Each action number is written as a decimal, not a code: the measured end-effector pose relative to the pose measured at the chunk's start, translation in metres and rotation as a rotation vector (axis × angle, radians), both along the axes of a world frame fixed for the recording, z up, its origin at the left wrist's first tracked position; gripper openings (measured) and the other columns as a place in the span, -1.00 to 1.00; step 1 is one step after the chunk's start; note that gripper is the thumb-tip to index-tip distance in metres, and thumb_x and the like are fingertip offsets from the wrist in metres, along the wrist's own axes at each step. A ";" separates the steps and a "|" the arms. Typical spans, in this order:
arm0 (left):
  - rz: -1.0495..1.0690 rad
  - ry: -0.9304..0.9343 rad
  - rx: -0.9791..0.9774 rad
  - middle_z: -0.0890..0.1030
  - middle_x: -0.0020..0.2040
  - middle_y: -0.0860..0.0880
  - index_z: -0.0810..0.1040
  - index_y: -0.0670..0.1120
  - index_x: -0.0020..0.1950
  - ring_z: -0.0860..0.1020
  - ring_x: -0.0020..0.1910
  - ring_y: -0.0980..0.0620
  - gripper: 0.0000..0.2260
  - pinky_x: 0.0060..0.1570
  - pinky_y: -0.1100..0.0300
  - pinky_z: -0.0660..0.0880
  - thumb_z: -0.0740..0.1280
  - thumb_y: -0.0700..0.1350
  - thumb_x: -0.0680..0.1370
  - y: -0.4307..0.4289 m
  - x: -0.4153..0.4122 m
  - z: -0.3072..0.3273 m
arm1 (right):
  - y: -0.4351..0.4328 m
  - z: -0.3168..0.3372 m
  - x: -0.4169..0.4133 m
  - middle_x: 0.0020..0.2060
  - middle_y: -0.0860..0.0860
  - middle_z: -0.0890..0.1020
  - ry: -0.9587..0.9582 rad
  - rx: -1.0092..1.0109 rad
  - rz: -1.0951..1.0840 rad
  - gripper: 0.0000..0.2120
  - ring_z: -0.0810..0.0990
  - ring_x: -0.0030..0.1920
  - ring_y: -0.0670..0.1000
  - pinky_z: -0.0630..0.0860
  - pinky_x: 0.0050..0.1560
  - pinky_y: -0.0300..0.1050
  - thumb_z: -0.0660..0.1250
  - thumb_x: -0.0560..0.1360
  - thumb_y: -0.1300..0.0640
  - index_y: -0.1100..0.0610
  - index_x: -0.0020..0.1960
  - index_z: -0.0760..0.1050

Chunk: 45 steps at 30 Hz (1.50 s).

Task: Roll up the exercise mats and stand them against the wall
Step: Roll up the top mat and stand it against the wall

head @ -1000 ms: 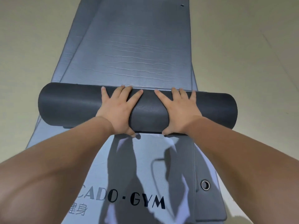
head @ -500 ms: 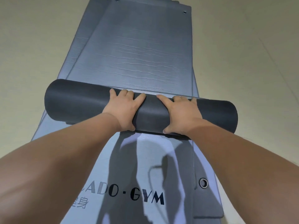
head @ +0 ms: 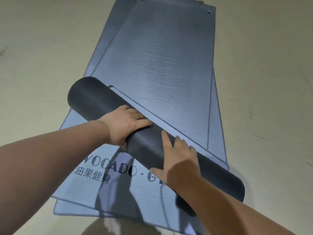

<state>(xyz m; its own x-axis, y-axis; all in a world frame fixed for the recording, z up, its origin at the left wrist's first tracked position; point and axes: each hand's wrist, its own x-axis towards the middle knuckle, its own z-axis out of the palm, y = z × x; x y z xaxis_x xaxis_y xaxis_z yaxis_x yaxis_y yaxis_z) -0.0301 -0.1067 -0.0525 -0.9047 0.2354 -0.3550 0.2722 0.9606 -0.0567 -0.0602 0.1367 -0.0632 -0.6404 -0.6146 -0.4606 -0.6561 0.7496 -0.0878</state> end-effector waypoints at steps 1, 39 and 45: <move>0.024 -0.011 0.012 0.46 0.42 0.07 0.19 0.19 0.50 0.44 0.38 -0.05 0.01 0.30 -0.08 0.32 0.55 0.30 0.12 0.000 0.001 0.000 | 0.002 -0.003 0.001 0.62 0.25 0.13 -0.005 -0.024 -0.001 0.19 0.17 0.60 0.24 0.13 0.54 0.23 0.32 0.39 -0.53 -0.12 0.63 -0.40; 1.472 0.283 1.470 0.48 0.43 0.18 0.02 0.41 0.57 0.45 0.40 0.19 -0.20 0.43 0.06 0.40 0.46 0.13 0.51 0.106 0.048 -0.051 | -0.015 -0.005 -0.042 0.02 -0.13 0.69 -0.198 -0.311 -0.300 0.12 0.64 0.11 0.06 0.60 0.07 0.00 0.31 0.25 -0.62 -0.35 0.63 -0.15; 1.118 0.208 1.200 0.28 0.53 0.16 0.12 0.39 0.57 0.28 0.39 0.40 -0.48 0.45 0.33 0.19 0.24 0.08 0.68 0.088 0.043 -0.047 | -0.011 -0.020 -0.021 0.11 0.07 0.63 -0.235 -0.394 -0.420 -0.14 0.62 0.14 0.17 0.56 0.18 0.04 0.10 0.47 -0.56 -0.42 0.58 -0.30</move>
